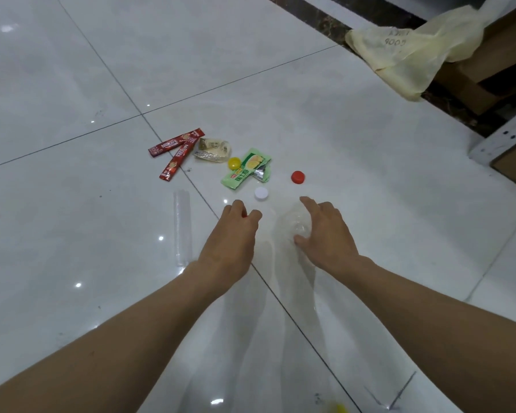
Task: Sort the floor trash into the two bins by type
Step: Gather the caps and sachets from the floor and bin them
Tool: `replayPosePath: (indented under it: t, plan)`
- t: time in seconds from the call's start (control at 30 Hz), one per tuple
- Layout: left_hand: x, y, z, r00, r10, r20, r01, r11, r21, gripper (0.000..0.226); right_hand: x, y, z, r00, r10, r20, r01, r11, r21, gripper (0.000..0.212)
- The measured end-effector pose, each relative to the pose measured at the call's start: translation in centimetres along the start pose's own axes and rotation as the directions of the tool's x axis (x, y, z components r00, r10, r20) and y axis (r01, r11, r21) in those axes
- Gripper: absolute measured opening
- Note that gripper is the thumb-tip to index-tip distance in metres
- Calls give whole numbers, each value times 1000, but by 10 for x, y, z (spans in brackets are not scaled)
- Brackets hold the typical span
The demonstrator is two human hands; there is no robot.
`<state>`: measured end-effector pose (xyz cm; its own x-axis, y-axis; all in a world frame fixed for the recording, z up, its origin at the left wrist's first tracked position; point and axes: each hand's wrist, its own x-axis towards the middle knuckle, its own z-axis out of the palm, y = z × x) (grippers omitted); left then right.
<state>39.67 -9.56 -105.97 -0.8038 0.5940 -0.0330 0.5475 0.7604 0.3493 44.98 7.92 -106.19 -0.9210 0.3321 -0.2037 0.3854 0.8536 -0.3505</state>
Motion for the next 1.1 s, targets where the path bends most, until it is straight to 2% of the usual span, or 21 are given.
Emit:
replayPosePath:
  t: [0.1, 0.23, 0.5, 0.6, 0.73, 0.93, 1.1]
  plan:
    - [2, 31, -7, 998, 61, -21, -62, 997, -36, 30, -24, 22, -26, 997, 19, -72, -18, 1000, 19, 75]
    - [1, 88, -12, 981, 190, -43, -193, 976, -103, 32, -68, 60, -68, 985, 44, -170, -44, 999, 4, 73]
    - [-21, 257, -20, 897, 434, -82, -442, 882, -164, 30, -195, 161, -168, 918, 151, -367, -160, 987, 6, 71]
    - [-36, 332, -27, 847, 525, -80, -531, 830, -171, 29, -254, 204, -207, 877, 191, -441, -219, 976, -12, 72]
    - [-64, 437, -31, 768, 623, -148, -640, 738, -213, 24, -332, 266, -253, 827, 254, -502, -307, 951, -24, 74]
    - [-107, 582, -23, 609, 756, -240, -793, 577, -193, 23, -439, 353, -297, 708, 330, -624, -392, 919, 41, 71]
    - [-146, 683, -6, 495, 837, -232, -868, 468, -166, 26, -516, 422, -318, 590, 382, -712, -478, 875, 74, 73]
